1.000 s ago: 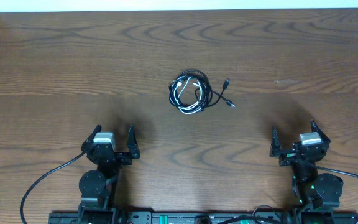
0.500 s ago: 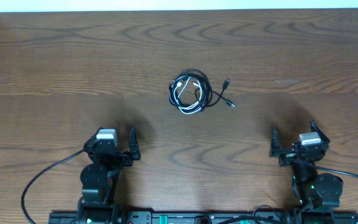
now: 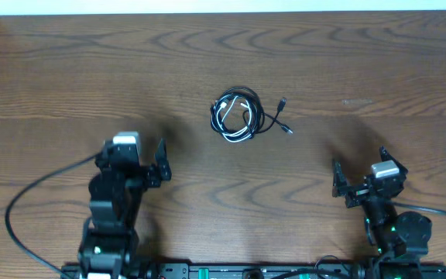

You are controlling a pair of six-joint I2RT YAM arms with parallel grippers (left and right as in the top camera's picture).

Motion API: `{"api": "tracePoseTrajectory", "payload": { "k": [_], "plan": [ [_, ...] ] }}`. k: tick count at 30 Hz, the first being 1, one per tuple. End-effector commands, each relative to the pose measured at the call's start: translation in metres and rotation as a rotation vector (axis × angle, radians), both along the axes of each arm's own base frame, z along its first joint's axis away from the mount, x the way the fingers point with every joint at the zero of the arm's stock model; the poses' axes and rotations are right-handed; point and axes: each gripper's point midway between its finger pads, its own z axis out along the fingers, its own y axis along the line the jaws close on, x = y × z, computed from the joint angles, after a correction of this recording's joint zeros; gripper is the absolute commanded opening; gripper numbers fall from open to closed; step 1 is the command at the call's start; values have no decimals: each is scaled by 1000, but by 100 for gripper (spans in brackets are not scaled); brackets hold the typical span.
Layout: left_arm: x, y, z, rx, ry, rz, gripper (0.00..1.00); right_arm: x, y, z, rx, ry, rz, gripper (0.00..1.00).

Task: Untangle cables
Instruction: 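Raise both arms and move the left gripper down onto the cable bundle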

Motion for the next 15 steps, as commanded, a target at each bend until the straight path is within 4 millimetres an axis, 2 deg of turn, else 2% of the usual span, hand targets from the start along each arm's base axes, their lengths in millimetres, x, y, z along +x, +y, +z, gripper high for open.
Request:
{"api": "tracePoseTrajectory", "payload": {
  "k": [1, 9, 15],
  "plan": [
    [12, 1, 25, 17, 10, 3, 96, 0, 10, 30, 24, -9, 58, 99],
    [34, -2, 42, 26, 197, -5, 96, 23, 25, 67, 43, 111, 146, 99],
    [55, -18, 47, -8, 342, -76, 96, 51, 37, 84, 74, 251, 226, 99]
  ]
}}
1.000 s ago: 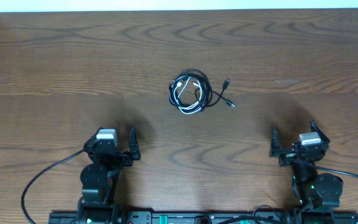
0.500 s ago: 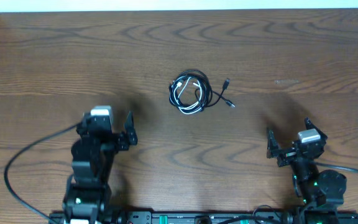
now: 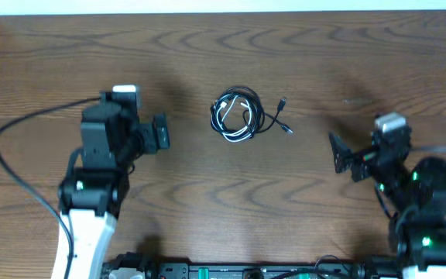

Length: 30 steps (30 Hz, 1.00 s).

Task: Untangle cables
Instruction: 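Raise both arms and move the left gripper down onto the cable bundle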

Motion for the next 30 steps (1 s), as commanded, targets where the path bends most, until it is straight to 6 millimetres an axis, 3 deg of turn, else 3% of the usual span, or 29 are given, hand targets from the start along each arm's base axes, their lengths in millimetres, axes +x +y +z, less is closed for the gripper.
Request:
{"api": "tracePoseTrajectory", "payload": {
  "k": [1, 7, 13, 21, 26, 30],
  "plan": [
    [16, -9, 13, -17, 37, -46, 96, 13, 14, 18, 41, 54, 80, 99],
    [36, -12, 9, -7, 187, -62, 96, 44, 28, 30, 91, 222, 167, 99],
    [54, -37, 3, -112, 317, -152, 96, 78, 41, 35, 149, 363, 251, 99],
    [78, -57, -15, -213, 341, -197, 96, 117, 51, 12, 204, 423, 312, 99],
    [75, -68, -20, -262, 367, -227, 96, 123, 54, 0, 252, 476, 302, 99],
    [77, -75, -33, -226, 393, -233, 89, 128, 56, -14, 247, 508, 294, 99]
  ]
}}
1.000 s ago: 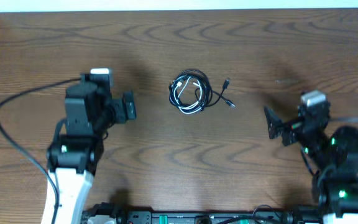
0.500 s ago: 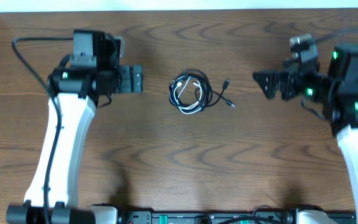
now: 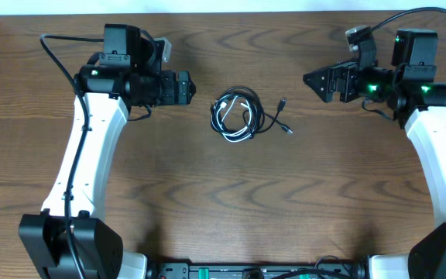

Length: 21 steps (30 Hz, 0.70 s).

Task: Untangle cables
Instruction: 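Raise both arms and move the left gripper down onto the cable bundle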

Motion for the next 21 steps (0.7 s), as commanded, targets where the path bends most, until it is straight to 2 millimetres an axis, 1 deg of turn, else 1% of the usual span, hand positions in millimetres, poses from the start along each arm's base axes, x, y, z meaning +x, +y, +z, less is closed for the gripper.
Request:
{"api": "tracePoseTrajectory", "payload": {
  "k": [1, 4, 7, 10, 13, 19, 21],
  "plan": [
    [3, -14, -13, 14, 30, -25, 86, 5, 8, -4, 20, 23, 15, 96],
    [5, -21, -34, 50, 90, 25, 85, 7, 10, -14, 21, 47, 17, 91],
    [9, -37, -58, 65, 135, 17, 81, 10, 11, -24, 21, 71, 20, 88],
    [18, -56, -79, 68, 136, -18, 80, 11, 12, -31, 25, 95, 18, 86],
    [29, -63, -95, 104, 114, -28, 80, 10, 15, -34, 25, 102, 24, 85],
    [51, -74, -123, 237, 0, -193, 80, 8, 19, -34, 24, 107, 34, 85],
    [56, -78, -132, 269, -28, -255, 80, 7, 19, -35, 24, 113, 34, 85]
  ]
}}
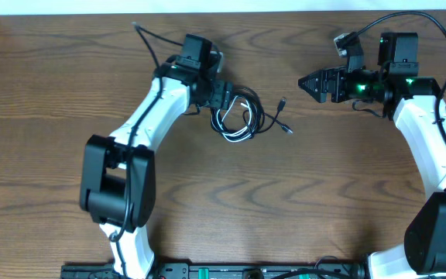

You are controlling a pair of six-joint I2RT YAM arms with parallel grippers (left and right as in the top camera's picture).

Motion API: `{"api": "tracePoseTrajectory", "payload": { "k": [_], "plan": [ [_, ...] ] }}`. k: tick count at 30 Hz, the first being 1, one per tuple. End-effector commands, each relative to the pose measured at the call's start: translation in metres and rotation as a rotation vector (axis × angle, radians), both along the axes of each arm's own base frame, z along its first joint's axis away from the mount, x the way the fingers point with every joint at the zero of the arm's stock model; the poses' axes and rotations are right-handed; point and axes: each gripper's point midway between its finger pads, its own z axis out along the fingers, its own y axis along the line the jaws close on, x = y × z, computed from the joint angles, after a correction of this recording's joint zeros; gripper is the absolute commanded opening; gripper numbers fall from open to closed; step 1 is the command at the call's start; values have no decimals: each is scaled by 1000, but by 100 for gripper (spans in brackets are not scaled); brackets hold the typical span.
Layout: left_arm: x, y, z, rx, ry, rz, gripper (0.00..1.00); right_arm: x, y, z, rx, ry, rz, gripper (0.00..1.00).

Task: Untangle cables
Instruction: 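Raise both arms and move the left gripper down onto the cable bundle, then grasp the black-and-white cable bundle with the left gripper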

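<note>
A small coiled bundle of black and white cables [240, 116] lies at the middle of the wooden table [223, 194], with a black tail ending in a plug [283, 103] trailing off to its right. My left gripper [227, 98] sits right at the bundle's upper left edge; whether it is open or shut cannot be told from overhead. My right gripper [306, 82] hovers up and to the right of the plug, pointing left, its jaws apparently together at the tip, though that is unclear.
The left arm stretches from the table's front left up to the bundle, and the right arm reaches in along the right side. A pale wall edge [223, 6] runs along the table's far side.
My left gripper has moved right from a spot well left of the coil to its upper left edge. The right gripper has shifted slightly left. The cables lie unchanged.
Both arms were folded low near the table's front edge, far from the coil. They then rose and stretched out to flank the bundle on either side. Now the left gripper is at the coil and the right gripper is near the plug end.
</note>
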Motion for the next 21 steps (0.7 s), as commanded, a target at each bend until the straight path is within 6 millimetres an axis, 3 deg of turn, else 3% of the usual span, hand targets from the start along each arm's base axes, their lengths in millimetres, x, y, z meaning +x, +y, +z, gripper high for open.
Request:
{"api": "tracePoseTrajectory", "payload": {
  "k": [1, 8, 15, 21],
  "plan": [
    [9, 0, -15, 110, -59, -148, 80, -2, 12, 6, 16, 3, 27, 85],
    [20, -7, -33, 172, -128, -323, 80, -5, 17, 4, 16, 15, 38, 85],
    [44, -18, -41, 163, -224, -339, 78, -7, 18, 3, 16, 22, 41, 85],
    [39, -27, -64, 182, -204, -399, 74, -9, 18, 1, 15, 37, 40, 85]
  ]
}}
